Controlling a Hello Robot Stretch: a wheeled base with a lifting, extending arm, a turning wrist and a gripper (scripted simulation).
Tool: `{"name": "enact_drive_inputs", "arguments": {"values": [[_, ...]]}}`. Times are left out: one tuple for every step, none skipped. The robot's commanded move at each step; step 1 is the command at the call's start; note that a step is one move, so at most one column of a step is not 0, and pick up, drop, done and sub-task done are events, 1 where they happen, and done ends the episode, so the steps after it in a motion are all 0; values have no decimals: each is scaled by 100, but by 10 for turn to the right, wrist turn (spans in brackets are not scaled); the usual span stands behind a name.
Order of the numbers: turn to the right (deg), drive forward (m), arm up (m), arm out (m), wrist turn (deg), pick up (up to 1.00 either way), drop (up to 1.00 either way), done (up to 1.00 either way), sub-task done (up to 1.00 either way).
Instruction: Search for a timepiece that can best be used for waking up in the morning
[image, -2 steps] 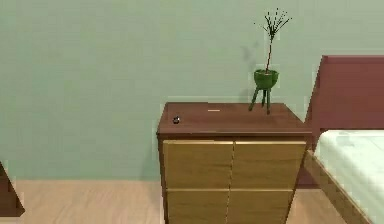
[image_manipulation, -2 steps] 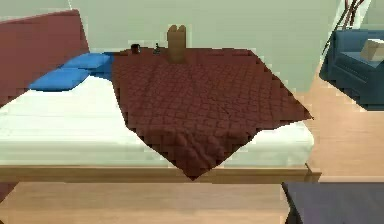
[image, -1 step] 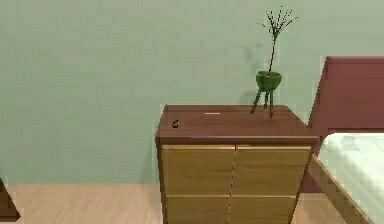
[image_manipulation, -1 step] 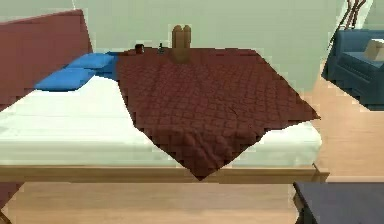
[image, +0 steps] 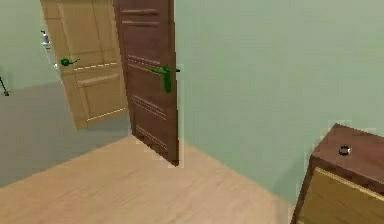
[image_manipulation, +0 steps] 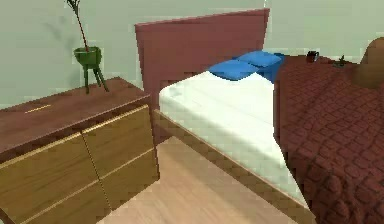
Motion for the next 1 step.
{"name": "enact_drive_inputs", "arguments": {"values": [[-300,0,0,0,0,0,0,0,0]]}}
